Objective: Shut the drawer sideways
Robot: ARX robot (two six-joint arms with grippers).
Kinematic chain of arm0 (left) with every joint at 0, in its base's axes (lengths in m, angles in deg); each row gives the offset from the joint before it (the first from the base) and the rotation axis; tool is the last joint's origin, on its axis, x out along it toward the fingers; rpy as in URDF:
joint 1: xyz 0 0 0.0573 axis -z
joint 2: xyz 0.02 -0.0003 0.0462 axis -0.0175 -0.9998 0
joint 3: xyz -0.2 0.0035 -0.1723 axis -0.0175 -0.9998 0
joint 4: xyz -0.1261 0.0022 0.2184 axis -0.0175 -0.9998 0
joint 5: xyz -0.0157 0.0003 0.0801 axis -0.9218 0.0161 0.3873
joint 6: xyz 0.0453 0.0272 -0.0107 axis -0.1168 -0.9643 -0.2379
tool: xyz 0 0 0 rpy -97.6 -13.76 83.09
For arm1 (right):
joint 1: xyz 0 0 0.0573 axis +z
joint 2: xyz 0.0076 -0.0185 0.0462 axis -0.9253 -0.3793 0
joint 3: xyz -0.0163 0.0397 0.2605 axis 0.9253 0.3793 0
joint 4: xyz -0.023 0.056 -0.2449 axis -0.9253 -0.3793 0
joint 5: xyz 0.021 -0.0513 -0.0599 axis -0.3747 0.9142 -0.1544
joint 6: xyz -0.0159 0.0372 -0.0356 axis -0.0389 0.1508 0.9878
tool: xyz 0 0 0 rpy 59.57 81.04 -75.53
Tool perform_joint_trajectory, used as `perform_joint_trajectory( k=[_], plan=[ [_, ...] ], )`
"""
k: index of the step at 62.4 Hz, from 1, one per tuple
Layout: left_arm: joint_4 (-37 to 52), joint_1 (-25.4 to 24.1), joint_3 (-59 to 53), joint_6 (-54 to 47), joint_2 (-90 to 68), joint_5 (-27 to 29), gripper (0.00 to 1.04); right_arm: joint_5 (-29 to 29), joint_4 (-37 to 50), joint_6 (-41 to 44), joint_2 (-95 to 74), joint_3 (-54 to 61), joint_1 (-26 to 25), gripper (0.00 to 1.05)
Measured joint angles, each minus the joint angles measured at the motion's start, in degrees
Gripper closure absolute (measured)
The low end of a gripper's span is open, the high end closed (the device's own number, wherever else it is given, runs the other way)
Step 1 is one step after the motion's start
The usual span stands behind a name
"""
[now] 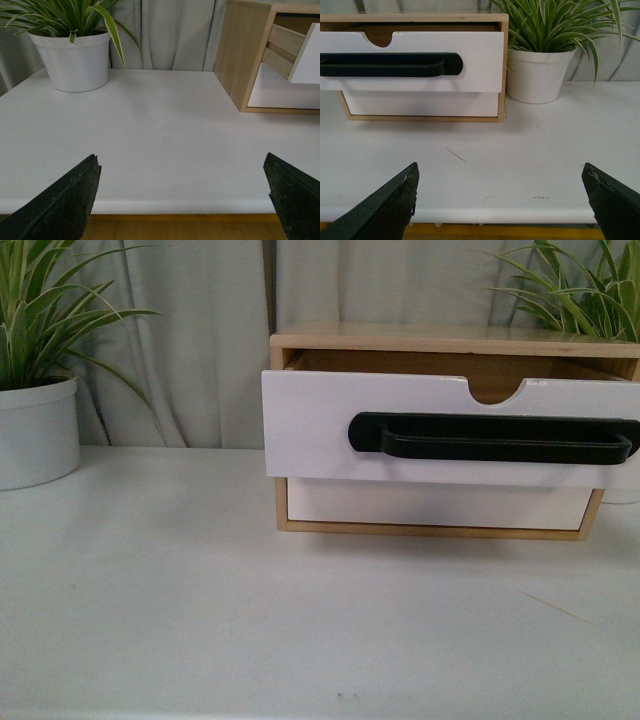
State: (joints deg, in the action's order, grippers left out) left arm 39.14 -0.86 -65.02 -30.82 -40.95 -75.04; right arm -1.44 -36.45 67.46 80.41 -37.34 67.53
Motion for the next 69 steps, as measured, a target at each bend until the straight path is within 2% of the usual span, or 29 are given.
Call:
perform_joint_trajectory(
  k=[35, 37, 38, 40, 44, 48, 55, 58, 64, 69],
  plan=[
    [-0.1, 0.1, 0.0, 0.0, -0.1, 0.7, 0.06, -0.9, -0.3, 0.4, -0.2, 0.0, -0.2, 0.09],
    [-3.8, 3.3, 1.8, 3.1, -2.8, 9.5, 0.06, -10.1, -6.2, 4.5, -3.6, -2.5, -2.9, 0.09],
    [-9.0, 7.1, 4.1, 6.8, -7.2, 20.7, 0.06, -14.1, -8.0, 6.5, -6.1, -3.7, -4.0, 0.09],
    [-13.0, 12.0, 6.8, 12.4, -13.6, 32.2, 0.06, -20.1, -8.7, 10.2, -11.3, -5.4, -5.2, 0.09],
    [-14.1, 18.1, 9.4, 21.1, -21.7, 43.8, 0.06, -24.7, -6.3, 16.0, -18.4, -7.6, -5.5, 0.09],
    [-12.6, 21.4, 12.3, 27.6, -28.2, 49.2, 0.06, -25.5, -3.7, 20.7, -24.8, -9.8, -5.3, 0.09],
    [-7.0, 24.3, 17.2, 34.8, -37.4, 48.3, 0.06, -24.4, 1.7, 27.7, -34.8, -12.8, -4.9, 0.09],
    [-2.8, 25.2, 20.3, 38.4, -43.7, 45.2, 0.06, -23.6, 5.2, 31.3, -40.1, -14.2, -4.8, 0.09],
    [2.7, 27.2, 25.4, 41.6, -54.4, 42.2, 0.06, -22.5, 11.9, 37.8, -50.3, -17.2, -4.7, 0.09],
    [4.9, 28.9, 29.2, 42.6, -60.1, 41.2, 0.06, -21.9, 15.1, 39.8, -54.4, -18.8, -4.6, 0.09]
  ],
)
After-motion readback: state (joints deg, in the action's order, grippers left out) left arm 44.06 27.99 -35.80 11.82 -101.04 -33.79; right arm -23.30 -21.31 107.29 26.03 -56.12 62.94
